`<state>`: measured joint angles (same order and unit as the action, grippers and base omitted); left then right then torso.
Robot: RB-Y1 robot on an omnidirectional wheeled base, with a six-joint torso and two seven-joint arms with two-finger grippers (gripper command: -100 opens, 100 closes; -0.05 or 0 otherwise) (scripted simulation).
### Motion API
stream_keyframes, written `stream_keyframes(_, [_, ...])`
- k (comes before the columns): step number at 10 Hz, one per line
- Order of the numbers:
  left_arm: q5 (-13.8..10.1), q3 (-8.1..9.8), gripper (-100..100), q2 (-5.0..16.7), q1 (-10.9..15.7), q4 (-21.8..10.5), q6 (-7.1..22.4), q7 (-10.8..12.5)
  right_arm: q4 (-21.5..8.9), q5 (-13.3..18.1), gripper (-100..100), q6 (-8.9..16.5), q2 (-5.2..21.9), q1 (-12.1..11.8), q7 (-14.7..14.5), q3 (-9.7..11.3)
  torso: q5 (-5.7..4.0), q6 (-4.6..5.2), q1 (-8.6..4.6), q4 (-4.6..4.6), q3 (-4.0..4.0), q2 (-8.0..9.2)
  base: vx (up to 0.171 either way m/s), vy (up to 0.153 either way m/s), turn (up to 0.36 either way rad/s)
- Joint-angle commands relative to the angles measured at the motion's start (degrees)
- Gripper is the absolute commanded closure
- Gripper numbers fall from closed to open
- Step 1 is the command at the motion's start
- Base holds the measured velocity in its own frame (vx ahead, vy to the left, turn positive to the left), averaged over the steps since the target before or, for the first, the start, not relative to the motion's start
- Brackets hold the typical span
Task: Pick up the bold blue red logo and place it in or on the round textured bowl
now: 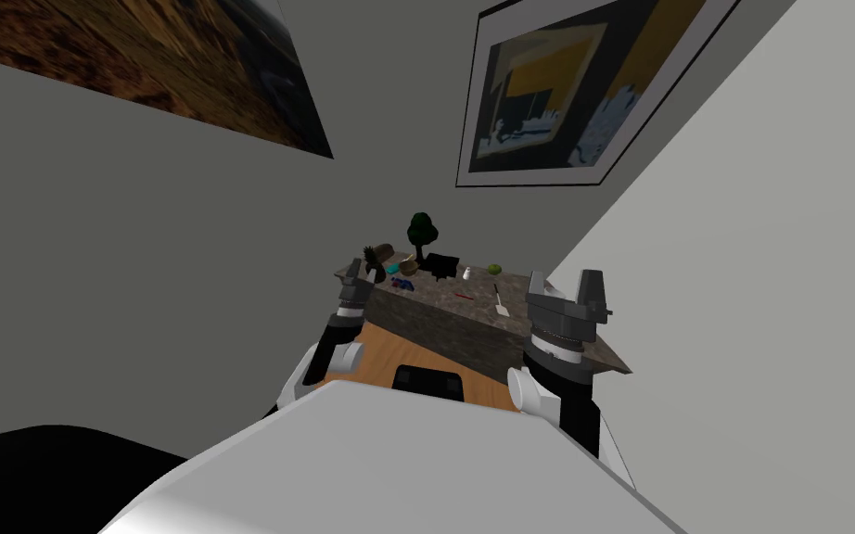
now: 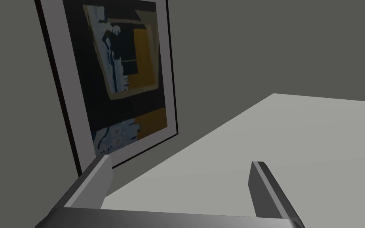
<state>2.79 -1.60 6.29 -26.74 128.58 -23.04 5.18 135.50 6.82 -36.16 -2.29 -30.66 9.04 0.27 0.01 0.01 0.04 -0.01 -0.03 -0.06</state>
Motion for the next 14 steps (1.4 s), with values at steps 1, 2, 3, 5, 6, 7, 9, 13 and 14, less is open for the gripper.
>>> stream_keyframes(1, [-0.2,0.04,-100,1.0,0.6,0.1,2.1,-0.1,0.0,0.0,0,0.0,0.0,0.0,0.0,0.0,0.00,0.00,0.00,0.00,0.00,0.00,0.010,0.006,-0.008])
stream_keyframes(2, [-0.6,0.16,-100,2.6,1.6,-0.8,4.2,-0.2,0.0,0.0,0,0.0,0.0,0.0,0.0,0.0,0.00,-0.01,0.00,0.00,0.00,0.01,0.009,0.005,-0.017])
stream_keyframes(3, [-1.1,0.30,-100,4.0,2.7,-1.7,5.7,-0.3,0.0,0.0,0,0.0,0.0,0.0,0.0,0.0,0.00,0.00,0.00,0.00,0.00,0.01,0.009,0.003,-0.038])
stream_keyframes(5, [-1.6,0.45,-100,5.4,4.0,-2.8,8.9,-0.5,0.0,0.0,0,0.0,0.0,0.0,0.0,0.0,0.00,-0.01,-0.02,0.00,0.00,0.01,0.006,0.003,-0.015])
stream_keyframes(6, [-1.6,0.45,-100,5.4,4.0,-2.8,9.6,-0.5,0.0,0.0,0,0.0,0.0,0.0,0.0,0.0,0.00,-0.01,-0.01,0.00,0.01,0.02,0.004,0.003,-0.012])
stream_keyframes(7, [-2.2,0.62,-100,6.7,5.4,-4.0,11.7,-0.6,0.0,0.0,0,0.0,0.0,0.0,0.0,0.0,0.00,-0.01,-0.02,0.00,0.02,0.03,0.002,0.005,-0.019])
stream_keyframes(9, [-2.8,0.81,-100,8.0,6.9,-5.3,14.4,-0.8,0.0,0.0,0,0.0,0.0,0.0,0.0,0.0,0.00,-0.01,-0.01,0.01,0.02,0.03,0.001,0.005,-0.020])
stream_keyframes(13, [-4.2,1.21,-100,10.2,10.1,-8.1,20.8,-1.2,0.0,0.0,0,0.0,0.0,0.0,0.0,0.0,0.00,-0.01,-0.01,0.01,0.02,0.04,-0.001,0.006,-0.022])
stream_keyframes(14, [-4.2,1.21,-100,10.2,10.1,-8.1,22.4,-1.2,0.0,0.0,0,0.0,0.0,0.0,0.0,0.0,0.00,-0.01,0.00,0.01,0.02,0.04,-0.002,0.006,-0.015])
